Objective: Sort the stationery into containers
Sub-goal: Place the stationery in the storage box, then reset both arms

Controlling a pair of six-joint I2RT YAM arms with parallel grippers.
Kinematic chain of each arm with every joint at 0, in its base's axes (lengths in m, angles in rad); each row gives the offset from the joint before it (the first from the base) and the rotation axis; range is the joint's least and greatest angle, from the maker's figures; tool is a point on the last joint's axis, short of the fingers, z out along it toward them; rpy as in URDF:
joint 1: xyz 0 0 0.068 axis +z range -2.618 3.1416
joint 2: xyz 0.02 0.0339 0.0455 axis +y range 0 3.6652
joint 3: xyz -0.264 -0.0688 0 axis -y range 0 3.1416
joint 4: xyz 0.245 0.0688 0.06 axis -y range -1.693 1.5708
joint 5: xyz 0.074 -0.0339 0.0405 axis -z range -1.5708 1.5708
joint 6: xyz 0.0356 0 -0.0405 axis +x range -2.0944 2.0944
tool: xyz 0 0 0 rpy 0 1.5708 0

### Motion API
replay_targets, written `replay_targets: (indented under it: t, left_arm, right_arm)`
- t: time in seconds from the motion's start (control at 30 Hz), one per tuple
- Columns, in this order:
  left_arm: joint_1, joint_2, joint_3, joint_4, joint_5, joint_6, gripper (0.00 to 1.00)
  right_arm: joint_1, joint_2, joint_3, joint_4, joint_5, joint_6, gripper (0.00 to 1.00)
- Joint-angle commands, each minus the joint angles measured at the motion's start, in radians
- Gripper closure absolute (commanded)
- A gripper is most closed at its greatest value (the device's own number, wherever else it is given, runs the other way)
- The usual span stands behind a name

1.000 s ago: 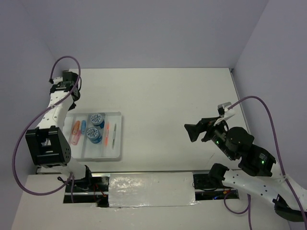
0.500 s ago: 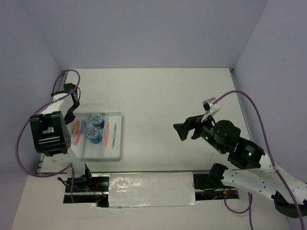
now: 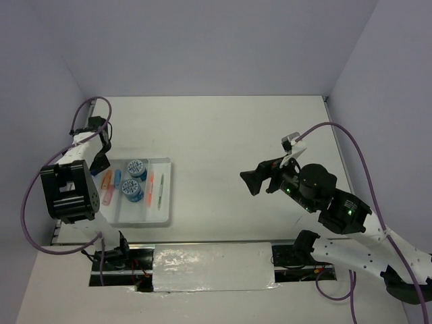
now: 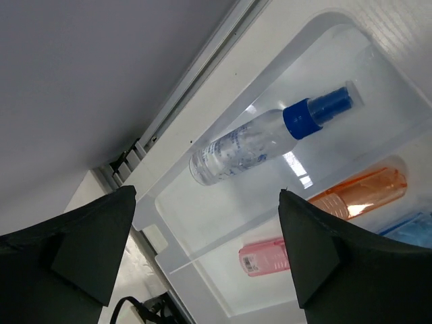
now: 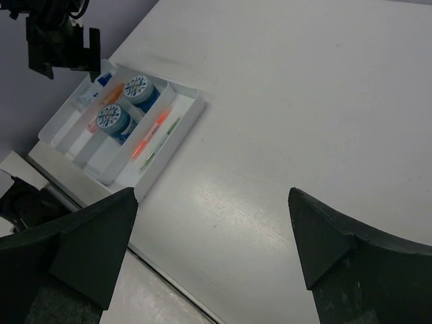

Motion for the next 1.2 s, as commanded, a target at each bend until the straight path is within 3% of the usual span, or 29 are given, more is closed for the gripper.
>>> replay_targets:
  t: [0.0,0.1,0.23,0.27,0.33,0.47,0.6,0.73,0.87,1.17]
  left_arm:
    - [0.003,-0.140,0.007,-0.022,-0.005,-0.022,0.01]
    - [-0.013,-0.290,0.009,-0.029,0.084,-0.016,0.01]
    - [-0.062,-0.577,0.024,0.010,0.359,0.057,0.01]
    - [-0.065,-0.695,0.025,0.048,0.510,0.085,0.01]
    - [-0.065,-0.789,0.054,0.039,0.579,0.105,0.01]
    - [-0.074,-0.955,0.127,-0.097,0.604,0.104,0.01]
    - [-0.091,-1.093,0.089,-0.098,0.697,0.093,0.01]
    - [-0.175,-1.245,0.035,-0.085,0.762,0.110,0.01]
    - [-0.223,-1.331,-0.001,-0.130,0.676,0.116,0.01]
    - [-0.277,-1.360,-0.018,-0.180,0.590,0.122,0.01]
  right_arm:
    - [-0.005,0.013,0.065,0.007,0.026,-0.039,0.00]
    - [-0.005,0.031,0.104,-0.034,0.055,-0.050,0.00]
    - [-0.005,0.024,0.167,-0.123,0.194,-0.047,0.00]
    - [-0.005,0.018,0.204,-0.148,0.226,-0.048,0.00]
    - [-0.004,0.008,0.249,-0.233,0.326,-0.056,0.00]
    - [-0.005,-0.044,0.396,-0.408,0.403,-0.041,0.00]
    - [-0.004,-0.140,0.453,-0.462,0.356,-0.070,0.00]
    - [-0.005,-0.196,0.464,-0.551,0.322,-0.061,0.00]
    - [-0.005,-0.209,0.413,-0.646,0.383,-0.013,0.00]
    - [-0.005,-0.271,0.316,-0.603,0.461,0.001,0.00]
